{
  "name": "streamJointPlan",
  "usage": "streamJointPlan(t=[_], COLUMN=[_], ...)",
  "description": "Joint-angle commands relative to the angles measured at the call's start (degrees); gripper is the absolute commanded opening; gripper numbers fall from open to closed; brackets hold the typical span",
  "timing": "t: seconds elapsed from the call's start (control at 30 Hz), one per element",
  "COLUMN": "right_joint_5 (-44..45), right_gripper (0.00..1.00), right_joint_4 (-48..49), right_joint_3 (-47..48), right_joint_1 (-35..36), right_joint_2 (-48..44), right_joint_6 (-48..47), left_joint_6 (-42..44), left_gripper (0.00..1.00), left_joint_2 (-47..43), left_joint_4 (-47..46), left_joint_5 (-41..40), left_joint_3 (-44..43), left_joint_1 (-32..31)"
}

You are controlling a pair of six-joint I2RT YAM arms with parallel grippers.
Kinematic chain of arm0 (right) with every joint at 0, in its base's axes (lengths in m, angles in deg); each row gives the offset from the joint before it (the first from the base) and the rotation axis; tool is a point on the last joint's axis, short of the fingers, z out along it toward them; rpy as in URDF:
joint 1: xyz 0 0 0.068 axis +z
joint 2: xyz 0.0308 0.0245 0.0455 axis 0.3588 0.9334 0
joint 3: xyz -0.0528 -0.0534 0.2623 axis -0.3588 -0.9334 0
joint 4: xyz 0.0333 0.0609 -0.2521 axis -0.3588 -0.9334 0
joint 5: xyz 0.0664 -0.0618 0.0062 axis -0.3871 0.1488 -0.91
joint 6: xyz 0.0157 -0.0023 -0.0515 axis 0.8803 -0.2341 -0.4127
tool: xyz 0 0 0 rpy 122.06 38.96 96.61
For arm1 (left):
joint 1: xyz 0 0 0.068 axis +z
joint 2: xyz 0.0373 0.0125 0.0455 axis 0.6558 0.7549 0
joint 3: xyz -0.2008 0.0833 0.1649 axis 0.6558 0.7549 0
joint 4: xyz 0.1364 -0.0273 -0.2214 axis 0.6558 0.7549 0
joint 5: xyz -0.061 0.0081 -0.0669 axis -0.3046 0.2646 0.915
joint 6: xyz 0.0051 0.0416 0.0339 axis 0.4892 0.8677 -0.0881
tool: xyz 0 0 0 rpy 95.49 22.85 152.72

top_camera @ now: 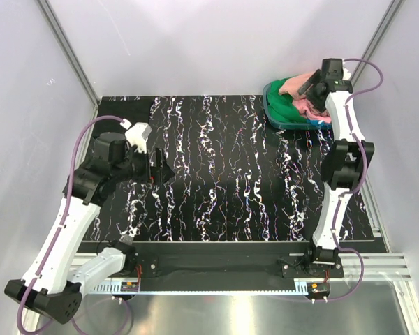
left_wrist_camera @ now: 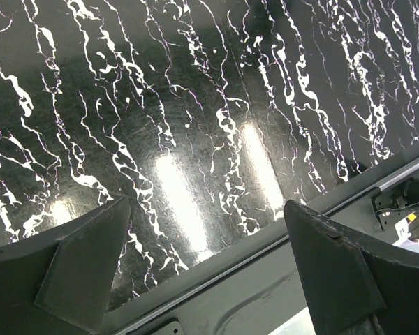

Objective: Fold and stack the t-shirts
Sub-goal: Grab the tshirt from the pile, then move the tshirt to the center of the board

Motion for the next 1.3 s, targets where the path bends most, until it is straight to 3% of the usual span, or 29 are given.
streamJointPlan(t=[0.0, 0.17, 0.33, 0.7, 0.8, 0.83, 0.87, 0.9, 0.93, 1.27], right_joint_5=[4.59, -0.94, -4.21, -5.6, -6.05, -6.4, -6.93, -7.98, -8.25, -8.69], right_gripper=[0.78, 0.75, 0.71, 0.5, 0.38, 0.2, 0.09, 0.0, 0.0, 0.0], right_joint_4=[6.39, 10.09, 17.89, 21.07, 22.57, 22.22, 22.04, 21.43, 19.69, 15.71], right_joint_3=[7.65, 16.34, 14.26, 22.25, 23.12, 24.26, 25.05, 26.28, 27.51, 27.79], right_joint_1=[-0.4, -0.67, -0.67, -1.02, -1.28, -1.37, -1.54, -1.55, -1.63, -1.63], right_joint_2=[4.29, 13.77, 16.34, 23.63, 24.51, 24.86, 25.3, 25.39, 25.39, 1.07], right_joint_6=[2.91, 2.56, 4.84, 2.91, 2.91, 2.91, 3.09, 3.61, 3.62, 2.12], left_joint_6=[1.17, 0.99, 1.08, 1.61, 1.61, 1.52, 1.43, 1.17, 1.08, -3.57], left_gripper=[0.99, 0.99, 0.99, 0.99, 0.99, 0.99, 0.99, 0.99, 0.99, 0.99], left_joint_2=[1.93, 2.12, 1.68, 1.33, 1.32, 0.98, 0.89, 0.71, 0.45, -1.14], left_joint_4=[-0.36, -0.44, 0.17, 0.7, 0.96, 1.05, 1.14, 1.14, 1.14, -4.13], left_joint_5=[-0.08, 0.01, 0.1, 0.01, 0.27, 0.27, 0.27, 0.36, 0.36, 3.17], left_joint_3=[-0.05, 0.73, 1.53, 1.88, 1.7, 1.7, 1.62, 1.53, 1.44, -0.05], left_joint_1=[0.02, 0.81, 2.21, 2.92, 2.92, 2.92, 2.92, 2.92, 2.92, 3.8])
